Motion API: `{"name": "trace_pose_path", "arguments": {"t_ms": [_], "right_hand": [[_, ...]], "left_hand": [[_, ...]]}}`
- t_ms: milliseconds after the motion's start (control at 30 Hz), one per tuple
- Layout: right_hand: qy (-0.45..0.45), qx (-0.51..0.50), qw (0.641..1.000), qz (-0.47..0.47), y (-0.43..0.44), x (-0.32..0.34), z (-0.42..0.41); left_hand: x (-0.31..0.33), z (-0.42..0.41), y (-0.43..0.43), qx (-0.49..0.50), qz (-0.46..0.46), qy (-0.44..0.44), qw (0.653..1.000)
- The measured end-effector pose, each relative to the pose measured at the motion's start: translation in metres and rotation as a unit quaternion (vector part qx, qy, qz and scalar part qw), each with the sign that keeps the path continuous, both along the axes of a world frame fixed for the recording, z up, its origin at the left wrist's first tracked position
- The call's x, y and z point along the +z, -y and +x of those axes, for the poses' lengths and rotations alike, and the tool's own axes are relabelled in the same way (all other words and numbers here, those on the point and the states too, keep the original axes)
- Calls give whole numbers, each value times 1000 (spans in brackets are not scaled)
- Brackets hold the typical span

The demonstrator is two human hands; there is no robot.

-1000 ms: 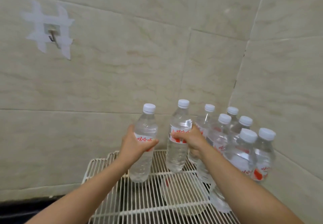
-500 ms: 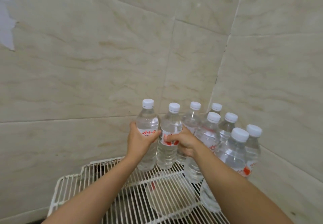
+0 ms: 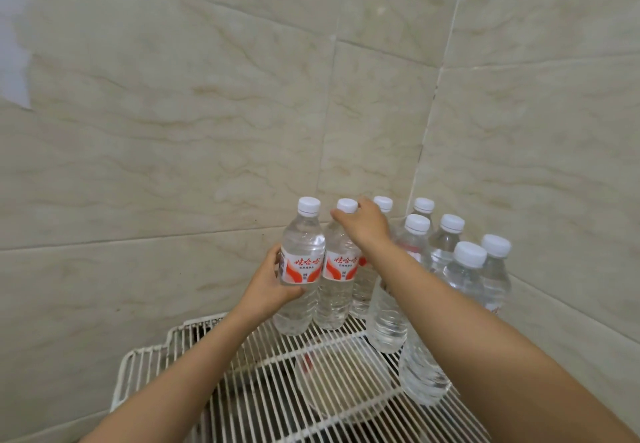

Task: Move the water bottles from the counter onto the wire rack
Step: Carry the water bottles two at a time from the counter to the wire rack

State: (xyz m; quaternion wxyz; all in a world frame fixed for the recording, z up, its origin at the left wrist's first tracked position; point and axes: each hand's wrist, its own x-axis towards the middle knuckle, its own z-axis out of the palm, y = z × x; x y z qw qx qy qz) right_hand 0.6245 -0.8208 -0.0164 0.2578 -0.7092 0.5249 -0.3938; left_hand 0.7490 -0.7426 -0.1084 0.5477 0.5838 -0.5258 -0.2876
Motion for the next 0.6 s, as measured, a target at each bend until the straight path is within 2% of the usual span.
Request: {"name": "trace_pose_path", "arguments": {"t_ms": [67,233,600], "right_hand": [[-27,9,999,-20,3,9,1],[-25,83,996,-26,9,19,-2],[-2,92,996,-1,4,17,-9]], "left_hand": [[1,-2,-2,17,-7,12,1000],[4,-11,-3,44,-17,0,999],[1,-15,-4,55,3,15,998]]}}
